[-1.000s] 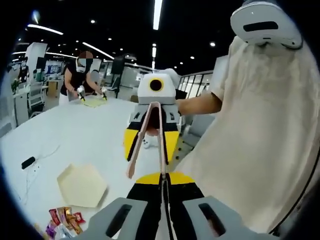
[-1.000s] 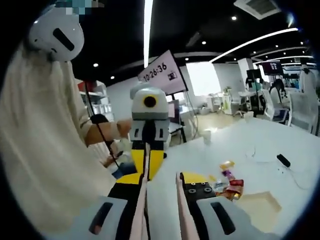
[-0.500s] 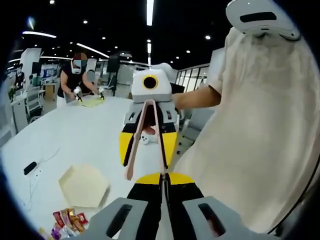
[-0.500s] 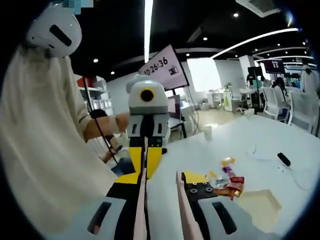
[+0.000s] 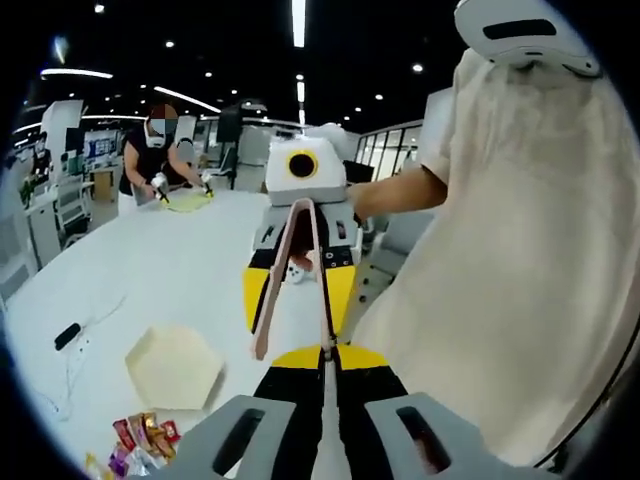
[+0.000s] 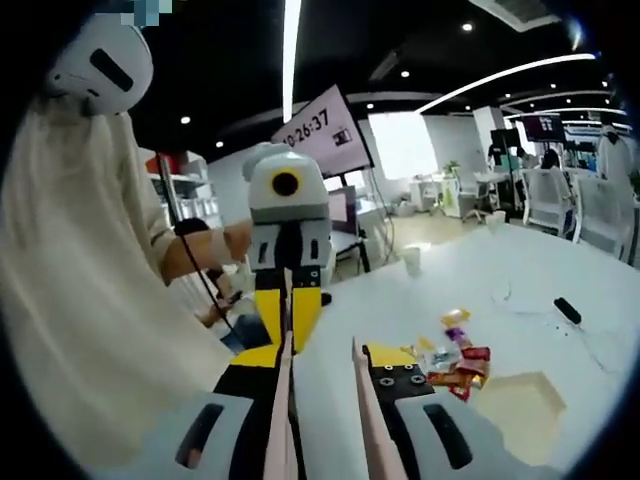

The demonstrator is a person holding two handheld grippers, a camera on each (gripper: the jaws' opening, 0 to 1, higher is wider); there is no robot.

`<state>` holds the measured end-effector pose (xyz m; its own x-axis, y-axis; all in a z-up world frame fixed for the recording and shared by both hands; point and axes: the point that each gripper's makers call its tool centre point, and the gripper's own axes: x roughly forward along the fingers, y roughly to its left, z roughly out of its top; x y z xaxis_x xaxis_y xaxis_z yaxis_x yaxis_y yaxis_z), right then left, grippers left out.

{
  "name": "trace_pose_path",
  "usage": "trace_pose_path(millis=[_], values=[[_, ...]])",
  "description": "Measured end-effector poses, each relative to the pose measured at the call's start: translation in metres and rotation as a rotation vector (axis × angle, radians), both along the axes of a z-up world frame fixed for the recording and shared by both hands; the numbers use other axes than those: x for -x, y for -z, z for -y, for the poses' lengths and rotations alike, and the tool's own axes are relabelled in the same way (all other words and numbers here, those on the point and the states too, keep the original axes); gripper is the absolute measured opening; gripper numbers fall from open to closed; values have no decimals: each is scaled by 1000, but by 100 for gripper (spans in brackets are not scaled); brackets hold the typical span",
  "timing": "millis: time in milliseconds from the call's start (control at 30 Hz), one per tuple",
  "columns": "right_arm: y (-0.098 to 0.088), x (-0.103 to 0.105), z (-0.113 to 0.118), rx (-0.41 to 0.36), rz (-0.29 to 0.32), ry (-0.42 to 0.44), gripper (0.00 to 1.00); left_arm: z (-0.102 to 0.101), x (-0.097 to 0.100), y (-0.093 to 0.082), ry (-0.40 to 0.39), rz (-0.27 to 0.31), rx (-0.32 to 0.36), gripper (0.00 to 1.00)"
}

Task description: Place the target food into the container with the food tongs after gripping and lifting it, then release it inside without dropping or visibly crushing the food.

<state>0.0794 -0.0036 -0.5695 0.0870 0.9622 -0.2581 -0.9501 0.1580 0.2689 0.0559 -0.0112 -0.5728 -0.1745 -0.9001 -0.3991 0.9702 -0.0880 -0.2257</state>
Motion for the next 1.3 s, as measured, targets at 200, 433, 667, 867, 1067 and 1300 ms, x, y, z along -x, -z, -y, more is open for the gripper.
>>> trace_pose_path(millis=[200, 433, 667, 867, 1067, 1300], values=[[0, 6, -2, 3, 47, -19, 30, -2, 4, 2, 6, -10, -14, 0], [-3, 3, -3, -29, 39, 23, 30, -2, 2, 3, 1, -9, -24, 0], [3, 6, -4, 1, 43, -34, 29, -1, 4, 6, 1, -24, -28, 0], [3, 1, -5, 17, 17, -50, 27, -1, -2, 7, -21, -23, -35, 0], [6, -2, -6, 4, -7, -63, 26, -2, -6, 9, -41, -30, -39, 0], [-4, -10, -6, -81, -71, -57, 28, -4, -10, -3, -74, -53, 25, 0]])
